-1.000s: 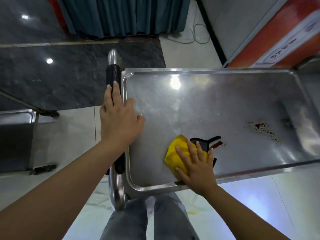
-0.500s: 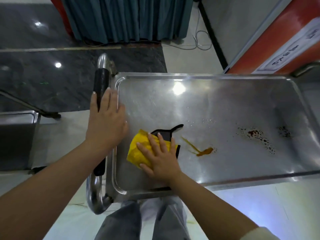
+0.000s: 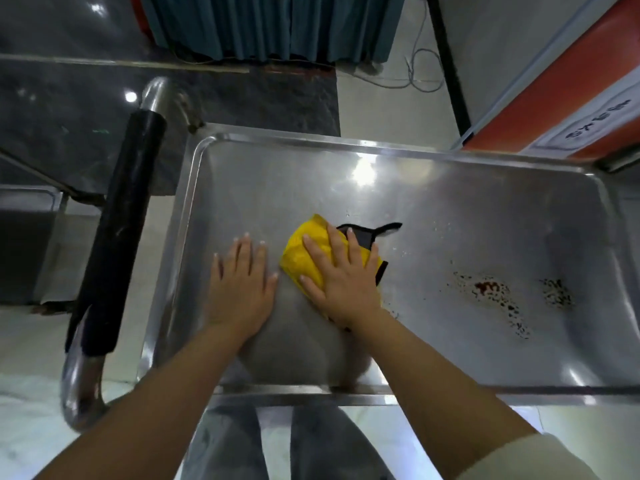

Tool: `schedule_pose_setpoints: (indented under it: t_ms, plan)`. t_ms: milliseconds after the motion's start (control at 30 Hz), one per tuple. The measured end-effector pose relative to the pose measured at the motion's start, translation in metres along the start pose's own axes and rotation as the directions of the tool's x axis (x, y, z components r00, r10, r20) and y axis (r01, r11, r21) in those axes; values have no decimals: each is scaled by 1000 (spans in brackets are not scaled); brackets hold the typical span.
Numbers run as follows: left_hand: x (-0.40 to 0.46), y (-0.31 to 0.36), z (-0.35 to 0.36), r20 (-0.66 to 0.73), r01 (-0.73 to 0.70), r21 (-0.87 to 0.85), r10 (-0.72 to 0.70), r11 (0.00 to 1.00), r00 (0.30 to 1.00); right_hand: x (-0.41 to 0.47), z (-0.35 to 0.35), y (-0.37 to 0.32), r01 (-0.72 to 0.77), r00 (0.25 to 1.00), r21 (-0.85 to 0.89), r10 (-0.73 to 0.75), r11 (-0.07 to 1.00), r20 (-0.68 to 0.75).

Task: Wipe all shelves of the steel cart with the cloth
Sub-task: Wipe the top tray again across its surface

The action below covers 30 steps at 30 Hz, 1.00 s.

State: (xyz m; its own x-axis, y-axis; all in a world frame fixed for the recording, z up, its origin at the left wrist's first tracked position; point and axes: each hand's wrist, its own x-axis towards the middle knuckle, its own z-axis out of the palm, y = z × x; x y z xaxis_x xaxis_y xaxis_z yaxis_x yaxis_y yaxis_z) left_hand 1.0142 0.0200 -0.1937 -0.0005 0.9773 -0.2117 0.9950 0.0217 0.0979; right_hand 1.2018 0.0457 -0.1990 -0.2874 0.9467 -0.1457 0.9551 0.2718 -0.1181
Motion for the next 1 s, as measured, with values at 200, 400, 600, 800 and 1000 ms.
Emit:
schedule_pose_setpoints:
  t_ms: [200, 400, 600, 800, 1000]
  plan:
    - [-5, -3, 28, -204, -16, -74, 0, 997, 979, -21, 15, 8, -29, 995, 3, 29, 1000, -95]
    - [-4, -6, 35, -224, -27, -61, 12, 998, 975, -29, 19, 18, 125, 988, -30, -127, 992, -85]
    - [-4, -7, 38, -232, -18, -68, 2, 998, 973, 78, -3, 44, 129, 991, -52, -131, 990, -37]
    - [-3, -10, 40, -175, -6, -56, -4, 998, 984, 158, -21, 73, -70, 997, 10, 70, 997, -19]
    - [-4, -9, 36, -160, -11, -81, -2, 997, 987, 112, -17, 71, -279, 960, 74, 280, 957, -8]
